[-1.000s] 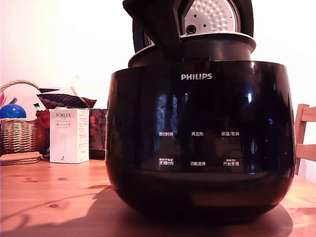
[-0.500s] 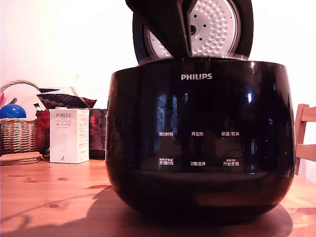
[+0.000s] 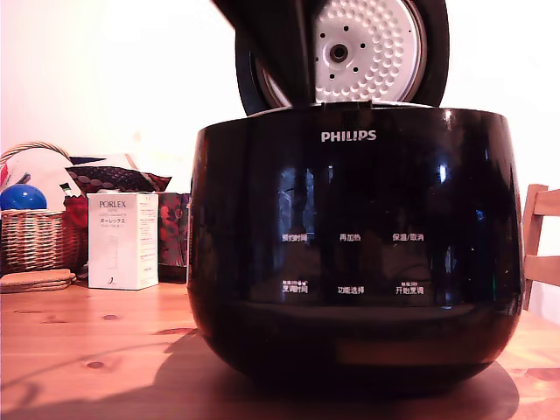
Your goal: Place the pot you are holding inside the rice cooker
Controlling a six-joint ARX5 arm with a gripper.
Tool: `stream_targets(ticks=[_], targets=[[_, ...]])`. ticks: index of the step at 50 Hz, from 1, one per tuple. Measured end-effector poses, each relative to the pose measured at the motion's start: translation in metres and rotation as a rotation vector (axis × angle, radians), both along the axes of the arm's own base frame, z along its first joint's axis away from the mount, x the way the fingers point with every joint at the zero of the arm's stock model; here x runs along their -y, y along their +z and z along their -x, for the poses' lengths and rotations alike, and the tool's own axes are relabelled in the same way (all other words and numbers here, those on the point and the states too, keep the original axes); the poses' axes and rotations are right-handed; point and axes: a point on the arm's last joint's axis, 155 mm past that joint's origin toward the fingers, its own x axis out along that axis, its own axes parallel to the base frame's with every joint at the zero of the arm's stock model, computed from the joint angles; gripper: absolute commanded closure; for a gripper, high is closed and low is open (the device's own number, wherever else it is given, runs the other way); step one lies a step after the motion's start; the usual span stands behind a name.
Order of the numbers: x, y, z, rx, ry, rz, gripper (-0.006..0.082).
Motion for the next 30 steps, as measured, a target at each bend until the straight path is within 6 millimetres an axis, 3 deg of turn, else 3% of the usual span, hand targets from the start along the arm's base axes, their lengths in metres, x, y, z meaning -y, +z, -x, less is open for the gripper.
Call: stream_targets(ticks=[8,18,30], targets=[[-0.006,0.022,0.002,-0.005,0.050,0.007,0.0622],[-0.017,0.032,-0.015,0.042,0.211,0.007,0.0791],[-0.042,0.038,-0.047,0.056,0.499,0.038,0.0791]])
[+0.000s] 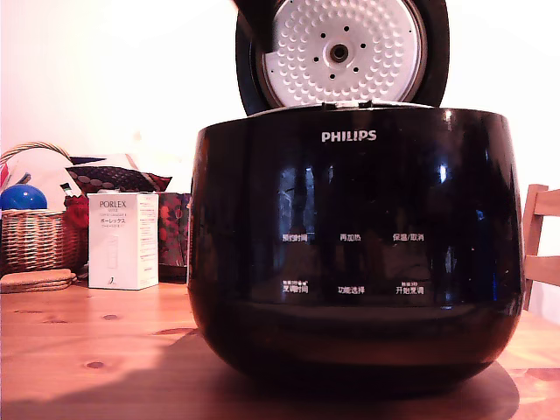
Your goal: Place the pot you are holding inside the rice cooker
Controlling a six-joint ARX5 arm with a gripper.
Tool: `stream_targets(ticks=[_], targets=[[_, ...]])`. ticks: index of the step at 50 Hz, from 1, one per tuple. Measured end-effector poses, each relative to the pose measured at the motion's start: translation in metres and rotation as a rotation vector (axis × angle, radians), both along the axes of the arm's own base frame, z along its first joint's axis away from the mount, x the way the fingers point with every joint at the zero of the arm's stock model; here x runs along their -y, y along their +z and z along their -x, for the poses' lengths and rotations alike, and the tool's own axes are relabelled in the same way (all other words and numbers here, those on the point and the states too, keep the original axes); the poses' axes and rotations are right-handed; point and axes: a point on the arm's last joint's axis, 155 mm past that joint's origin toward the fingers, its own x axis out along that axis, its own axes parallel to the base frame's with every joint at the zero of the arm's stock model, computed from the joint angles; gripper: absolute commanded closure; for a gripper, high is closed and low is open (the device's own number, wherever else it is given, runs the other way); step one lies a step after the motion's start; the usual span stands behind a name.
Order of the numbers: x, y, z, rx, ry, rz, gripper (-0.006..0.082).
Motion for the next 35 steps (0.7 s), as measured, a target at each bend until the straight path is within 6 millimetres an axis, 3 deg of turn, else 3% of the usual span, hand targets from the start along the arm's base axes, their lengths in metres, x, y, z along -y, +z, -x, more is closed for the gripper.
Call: stream_targets(ticks=[26,35], targets=[[-0.106,0.023,-0.086,0.022,0.669,0.195,0.0791],[-0.130,0.024,-0.101,0.024,0.838,0.251,0.0791]])
